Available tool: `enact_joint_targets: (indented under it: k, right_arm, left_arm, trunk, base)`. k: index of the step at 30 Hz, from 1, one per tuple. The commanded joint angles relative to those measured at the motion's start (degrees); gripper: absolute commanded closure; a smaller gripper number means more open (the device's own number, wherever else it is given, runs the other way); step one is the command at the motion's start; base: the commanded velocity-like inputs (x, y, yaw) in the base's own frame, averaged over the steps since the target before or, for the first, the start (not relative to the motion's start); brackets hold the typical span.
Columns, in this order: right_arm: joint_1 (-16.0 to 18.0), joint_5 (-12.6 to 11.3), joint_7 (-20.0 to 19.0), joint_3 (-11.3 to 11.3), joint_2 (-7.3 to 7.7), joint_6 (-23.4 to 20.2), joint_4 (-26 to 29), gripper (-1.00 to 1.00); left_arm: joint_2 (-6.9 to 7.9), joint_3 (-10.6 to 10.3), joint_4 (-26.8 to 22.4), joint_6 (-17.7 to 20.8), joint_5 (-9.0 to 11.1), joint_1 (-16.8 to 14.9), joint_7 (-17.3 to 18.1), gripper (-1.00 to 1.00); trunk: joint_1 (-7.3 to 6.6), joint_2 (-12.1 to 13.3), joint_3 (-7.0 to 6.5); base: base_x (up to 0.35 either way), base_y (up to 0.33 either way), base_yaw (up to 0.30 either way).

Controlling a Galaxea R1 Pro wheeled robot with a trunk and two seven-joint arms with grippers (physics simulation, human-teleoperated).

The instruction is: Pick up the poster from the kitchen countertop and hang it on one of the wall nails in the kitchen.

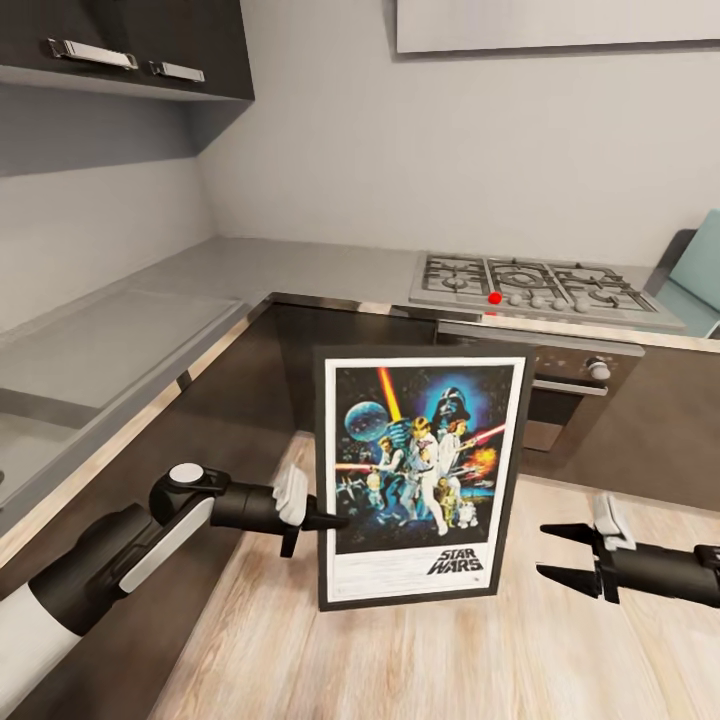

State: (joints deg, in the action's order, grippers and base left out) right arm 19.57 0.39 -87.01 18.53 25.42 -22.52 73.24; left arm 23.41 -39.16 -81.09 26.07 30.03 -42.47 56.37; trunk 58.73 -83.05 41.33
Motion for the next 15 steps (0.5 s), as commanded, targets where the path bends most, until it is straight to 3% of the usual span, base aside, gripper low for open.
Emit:
enact_joint_targets:
  k: [1, 4, 7, 11, 15]
  right_arm:
    - [0.0, 0.0, -0.7, 0.0, 0.00, -0.6, 0.0, -1.00]
    - [0.0, 0.0, -1.8, -0.4, -0.05, -0.5, 0.0, -1.00]
    - [0.0, 0.0, -2.0, -2.9, -0.20, -0.5, 0.0, -1.00]
    - [0.0, 0.0, -2.0, -4.3, -0.36, -0.6, 0.0, -1.00]
    - [0.1, -0.1, -1.9, -4.8, -0.43, -0.6, 0.0, -1.00]
  left_arm:
    - [0.05, -0.1, 0.0, 0.4, 0.3, -0.1, -0.2, 1.00]
    - [0.05, -0.1, -0.2, 0.4, -0.2, -0.1, -0.2, 1.00]
    - [0.04, -0.1, -0.4, 0.4, -0.3, -0.1, -0.1, 1.00]
    - [0.05, -0.1, -0.4, 0.4, -0.4, -0.1, -0.1, 1.00]
    - [0.02, -0.2, -0.5, 0.4, -0.4, -0.1, -0.1, 1.00]
  trunk:
    - [0.00, 0.0, 0.05]
    - [0.00, 0.0, 0.05]
    - [0.00, 0.0, 0.05]
    - [0.00, 0.0, 0.05]
    - [0.00, 0.0, 0.05]
  base:
    - [0.000, 0.000, 0.000]
    - [0.000, 0.000, 0.000]
    - [0.000, 0.000, 0.000]
    - [0.000, 0.000, 0.000]
    - [0.000, 0.000, 0.000]
